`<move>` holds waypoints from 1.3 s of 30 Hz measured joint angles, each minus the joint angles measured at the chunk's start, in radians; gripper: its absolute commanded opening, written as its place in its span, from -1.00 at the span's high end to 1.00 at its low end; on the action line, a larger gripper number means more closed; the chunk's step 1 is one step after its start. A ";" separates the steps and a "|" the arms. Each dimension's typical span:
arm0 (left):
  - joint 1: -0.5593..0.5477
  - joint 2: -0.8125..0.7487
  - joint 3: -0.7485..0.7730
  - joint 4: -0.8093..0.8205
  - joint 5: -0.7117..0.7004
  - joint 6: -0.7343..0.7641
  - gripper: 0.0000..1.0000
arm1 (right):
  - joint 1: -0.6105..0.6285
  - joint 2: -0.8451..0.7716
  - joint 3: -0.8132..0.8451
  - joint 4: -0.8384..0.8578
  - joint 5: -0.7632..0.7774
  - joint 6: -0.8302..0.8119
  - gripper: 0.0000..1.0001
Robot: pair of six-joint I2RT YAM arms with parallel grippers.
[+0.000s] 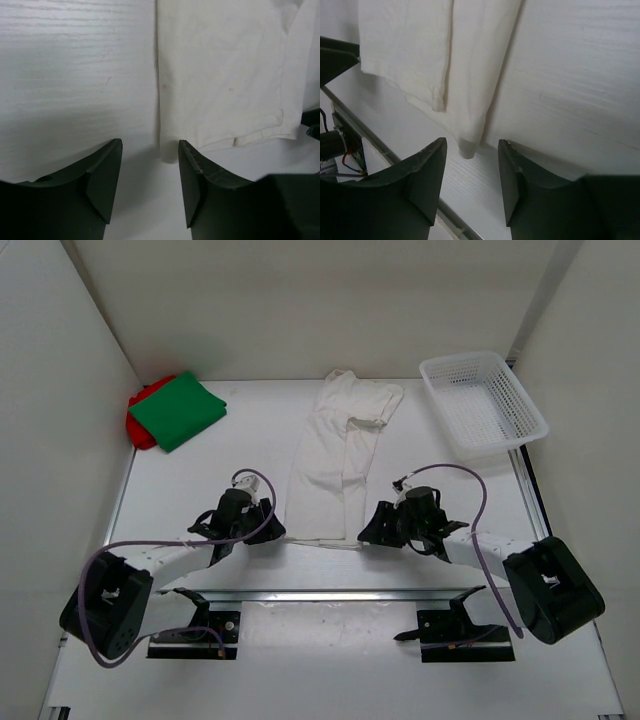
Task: Fold and stack the t-shirts
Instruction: Grab the bottom of the folded rectangular tshirt with both arms, then fold the folded rectangular tshirt in 1/3 of the way
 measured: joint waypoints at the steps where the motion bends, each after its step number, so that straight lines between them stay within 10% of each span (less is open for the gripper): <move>1: -0.006 0.020 0.008 0.015 0.000 -0.003 -0.14 | 0.012 0.003 -0.006 0.014 -0.001 0.007 0.28; 9: -0.034 0.103 0.035 0.082 0.006 -0.023 0.15 | 0.035 0.064 -0.023 0.084 -0.013 0.049 0.97; 16: -0.043 0.111 0.035 0.073 0.031 -0.029 0.99 | 0.034 0.029 -0.045 0.084 -0.010 0.051 1.00; 30: -0.118 -0.414 -0.039 -0.281 0.111 -0.032 1.00 | 0.396 -0.551 -0.236 -0.186 0.127 0.249 1.00; 39: -0.044 -0.289 0.076 -0.330 0.174 -0.046 1.00 | 0.024 -0.516 -0.088 -0.326 0.021 0.127 1.00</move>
